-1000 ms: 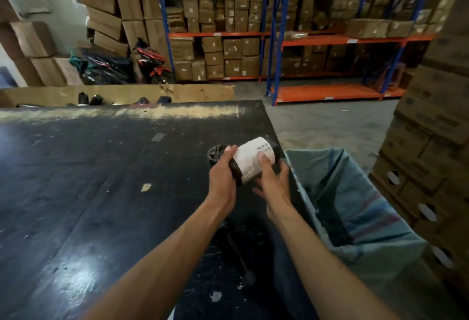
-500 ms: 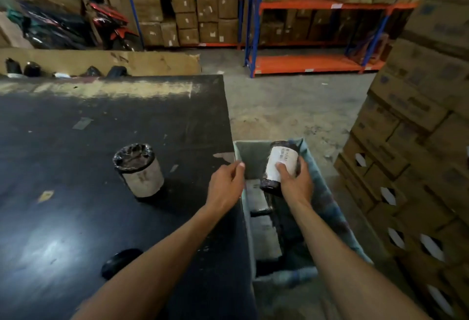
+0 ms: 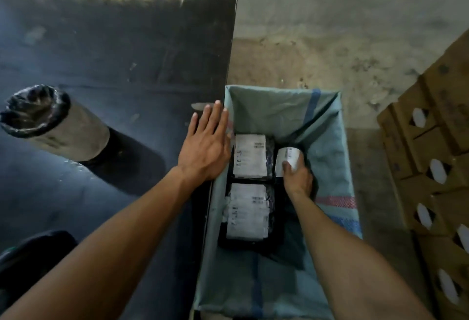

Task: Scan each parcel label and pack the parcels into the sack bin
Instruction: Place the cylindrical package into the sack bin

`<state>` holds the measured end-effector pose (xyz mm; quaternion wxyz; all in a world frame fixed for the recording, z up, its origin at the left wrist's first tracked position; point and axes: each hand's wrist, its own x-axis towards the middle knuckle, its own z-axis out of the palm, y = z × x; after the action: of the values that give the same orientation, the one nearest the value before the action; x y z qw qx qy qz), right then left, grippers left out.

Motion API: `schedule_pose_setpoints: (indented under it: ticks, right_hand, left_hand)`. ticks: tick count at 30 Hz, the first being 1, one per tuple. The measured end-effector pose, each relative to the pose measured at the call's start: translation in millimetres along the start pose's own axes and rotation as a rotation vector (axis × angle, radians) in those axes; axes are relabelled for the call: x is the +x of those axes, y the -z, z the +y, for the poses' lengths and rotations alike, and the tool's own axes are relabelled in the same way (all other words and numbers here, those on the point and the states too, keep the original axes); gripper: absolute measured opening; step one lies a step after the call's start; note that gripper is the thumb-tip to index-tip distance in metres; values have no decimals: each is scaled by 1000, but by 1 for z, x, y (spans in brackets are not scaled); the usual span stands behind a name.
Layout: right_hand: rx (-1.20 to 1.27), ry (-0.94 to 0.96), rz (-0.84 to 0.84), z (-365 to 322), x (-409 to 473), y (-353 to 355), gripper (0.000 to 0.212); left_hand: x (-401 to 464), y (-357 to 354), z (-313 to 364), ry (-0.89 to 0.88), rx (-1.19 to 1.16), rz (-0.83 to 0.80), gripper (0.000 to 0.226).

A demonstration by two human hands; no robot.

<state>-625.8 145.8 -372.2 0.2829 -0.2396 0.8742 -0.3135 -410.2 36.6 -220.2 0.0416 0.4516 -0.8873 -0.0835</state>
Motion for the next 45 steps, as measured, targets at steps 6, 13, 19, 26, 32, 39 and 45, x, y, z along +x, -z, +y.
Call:
schedule_pose_setpoints:
  ticks: [6, 13, 19, 26, 32, 39, 45]
  right_hand:
    - [11, -25, -114, 25, 36, -28, 65]
    - [8, -3, -154, 32, 51, -46, 68]
    - [72, -35, -184, 31, 54, -51, 67]
    - [-150, -22, -192, 20, 48, -36, 68]
    - [-217, 90, -196, 8, 17, -15, 69]
    - [-208, 128, -167, -14, -31, 18, 62]
    - [-75, 213, -108, -65, -79, 53, 62]
  left_hand:
    - [-1, 5, 4, 24, 2, -37, 59]
    - [-1, 3, 2, 19, -16, -24, 60]
    - [0, 1, 3, 19, -13, -27, 61]
    - [-2, 3, 3, 19, -13, -28, 58]
    - [-1, 1, 0, 9, -20, -28, 59]
    - [3, -5, 2, 5, -12, -36, 63]
    - [-5, 29, -7, 10, -449, -97, 54]
